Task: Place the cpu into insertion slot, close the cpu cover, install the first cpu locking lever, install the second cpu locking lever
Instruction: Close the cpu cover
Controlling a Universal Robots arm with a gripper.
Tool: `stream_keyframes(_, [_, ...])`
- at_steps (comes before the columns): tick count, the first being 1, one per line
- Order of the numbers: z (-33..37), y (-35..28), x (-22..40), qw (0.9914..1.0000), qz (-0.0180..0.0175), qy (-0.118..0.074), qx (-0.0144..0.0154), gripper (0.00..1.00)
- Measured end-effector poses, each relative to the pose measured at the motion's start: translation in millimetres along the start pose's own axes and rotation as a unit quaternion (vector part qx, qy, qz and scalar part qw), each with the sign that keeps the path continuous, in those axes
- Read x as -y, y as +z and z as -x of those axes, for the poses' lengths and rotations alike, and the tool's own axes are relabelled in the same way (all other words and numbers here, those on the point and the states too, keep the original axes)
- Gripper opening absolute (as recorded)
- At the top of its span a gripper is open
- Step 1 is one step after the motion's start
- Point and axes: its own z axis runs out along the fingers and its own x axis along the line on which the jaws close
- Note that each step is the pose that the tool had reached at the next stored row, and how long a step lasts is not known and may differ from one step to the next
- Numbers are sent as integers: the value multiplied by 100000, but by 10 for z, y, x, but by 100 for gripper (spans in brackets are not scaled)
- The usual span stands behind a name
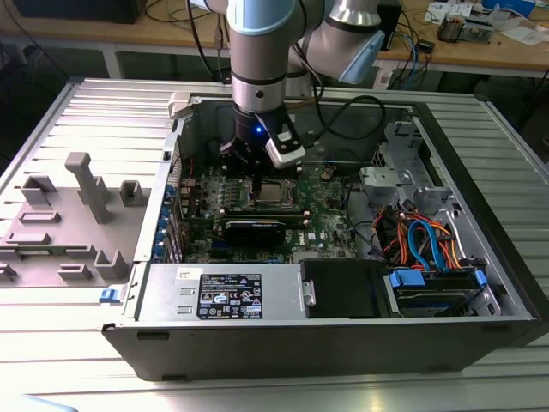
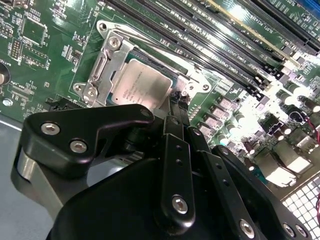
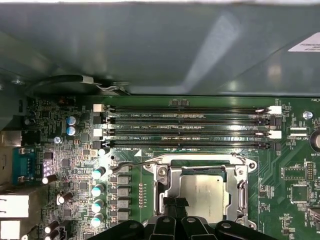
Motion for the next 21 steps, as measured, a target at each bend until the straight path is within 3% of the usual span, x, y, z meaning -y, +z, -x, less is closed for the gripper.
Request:
stream_keyframes(14, [-36, 62, -2, 99982, 43, -1836, 409, 11])
stream_keyframes(21, [-65, 124, -3, 99958, 57, -2833, 617, 11])
